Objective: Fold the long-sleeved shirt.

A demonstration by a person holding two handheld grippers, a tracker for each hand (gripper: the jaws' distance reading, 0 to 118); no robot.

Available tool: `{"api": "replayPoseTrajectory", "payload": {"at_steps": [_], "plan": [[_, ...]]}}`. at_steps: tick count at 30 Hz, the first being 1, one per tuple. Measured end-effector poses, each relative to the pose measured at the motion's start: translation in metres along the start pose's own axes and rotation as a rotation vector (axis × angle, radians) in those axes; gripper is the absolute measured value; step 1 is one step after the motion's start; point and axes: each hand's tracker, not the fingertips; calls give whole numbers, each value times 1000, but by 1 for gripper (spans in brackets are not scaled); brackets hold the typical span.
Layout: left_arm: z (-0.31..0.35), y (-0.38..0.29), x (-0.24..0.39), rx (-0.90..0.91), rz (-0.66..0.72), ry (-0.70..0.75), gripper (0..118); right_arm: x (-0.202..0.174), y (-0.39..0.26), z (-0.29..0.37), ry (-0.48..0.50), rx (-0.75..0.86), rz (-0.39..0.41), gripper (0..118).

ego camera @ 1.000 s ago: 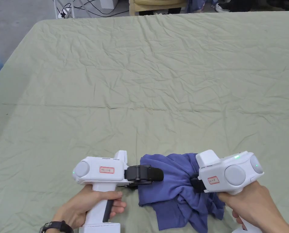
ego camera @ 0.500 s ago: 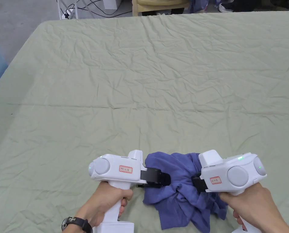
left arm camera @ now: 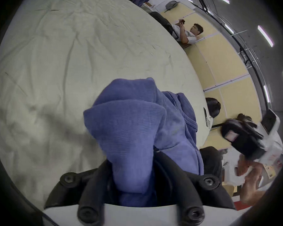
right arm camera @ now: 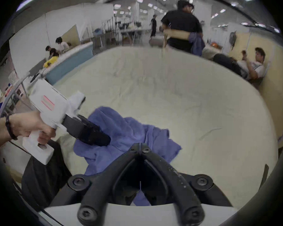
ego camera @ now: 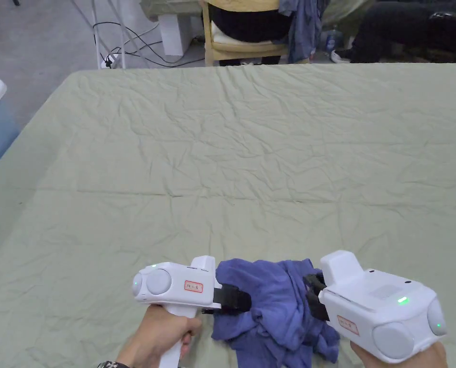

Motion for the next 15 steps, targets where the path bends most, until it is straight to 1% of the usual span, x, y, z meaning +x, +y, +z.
{"api": "replayPoseTrajectory", "payload": {"at_steps": [4,7,12,15], "plan": [[3,-4,10,1,-46,38,16,-11,-21,48,-65,112,-38,1],[5,-4,13,9,-51,45,16,-19,-30,65,-91,143,-38,1],[11,-1,13,13,-74,79,15,-23,-26,68,-86,143,-30,1],[20,5,4,7,-70,92,14,-25,-20,66,-67,146,-40,1]]}}
